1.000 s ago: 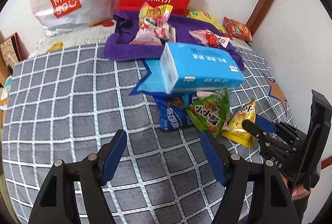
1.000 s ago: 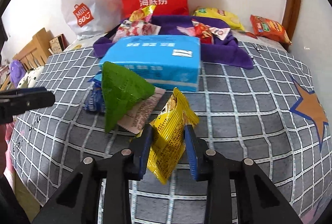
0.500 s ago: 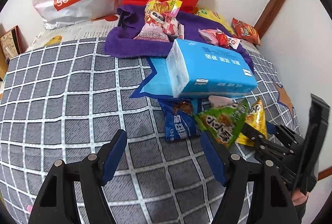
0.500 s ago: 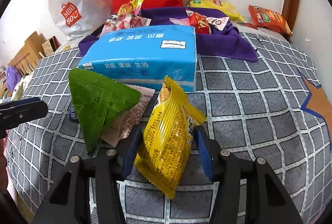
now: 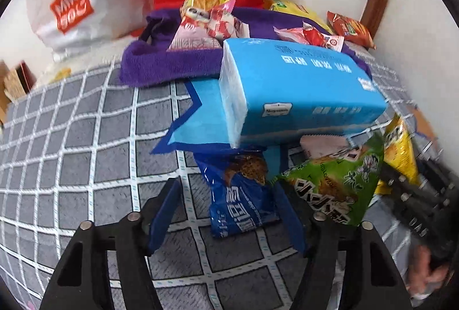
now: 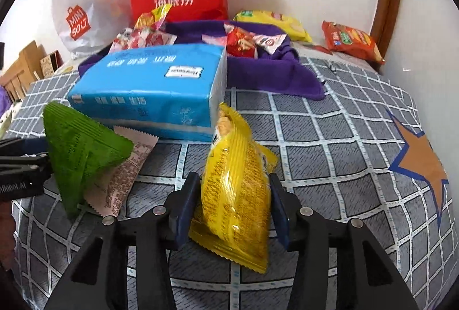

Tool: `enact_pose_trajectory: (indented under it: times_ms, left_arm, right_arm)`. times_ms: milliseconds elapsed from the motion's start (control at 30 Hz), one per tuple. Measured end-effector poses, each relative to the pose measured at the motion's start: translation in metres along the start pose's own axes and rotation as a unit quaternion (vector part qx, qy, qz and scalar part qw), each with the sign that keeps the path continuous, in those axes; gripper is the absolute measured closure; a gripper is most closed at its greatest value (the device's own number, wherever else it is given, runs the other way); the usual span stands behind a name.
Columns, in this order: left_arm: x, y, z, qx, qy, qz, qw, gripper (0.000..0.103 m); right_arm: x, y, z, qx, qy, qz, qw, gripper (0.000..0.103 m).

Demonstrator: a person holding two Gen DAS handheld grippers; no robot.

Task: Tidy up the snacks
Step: 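Grasp the yellow chip bag with the right while the left grasps the blue bag, then hold the yellow chip bag in the right while the left holds the blue bag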

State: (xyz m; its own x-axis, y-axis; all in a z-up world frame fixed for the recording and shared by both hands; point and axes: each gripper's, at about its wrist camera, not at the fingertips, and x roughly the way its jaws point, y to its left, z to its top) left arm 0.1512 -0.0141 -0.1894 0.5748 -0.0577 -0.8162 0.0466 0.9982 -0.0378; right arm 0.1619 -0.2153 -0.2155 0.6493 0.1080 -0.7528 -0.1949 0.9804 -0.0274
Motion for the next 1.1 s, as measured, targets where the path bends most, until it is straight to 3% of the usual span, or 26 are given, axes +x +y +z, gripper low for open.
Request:
enact_pose_trajectory:
  times_ms: [67,267,900,1100]
  left_arm:
    - [0.0001,-0.0027,-0.0013,0.011,-0.014,0.018,0.9997,0.048]
    - [0.0006,-0.0011,-0.0009,0.005,-0.035,0.036,0.9987,0.049]
    - [0.0022,-0.0033,-0.0007,0.008,-0.032,0.031,0.999,0.041]
    - [-0.0001,-0.0004,-0.0012,-0.008,-0.035,0.03,0.9989,0.05]
  right_arm:
    - [0.0033,-0.0013,0.0014,0.004,0.007,0.003,1.0,0.053]
    - [0.0053,-0.0063,0.0019,0.017,0.009,0.016,1.0,0.052]
    - [0.0063,-0.0039,0.0028,0.012,0.011,0.016,1.0,0.049]
    - [0.0062,-0.0045,0.0028,0.013,0.011,0.015,1.0,0.049]
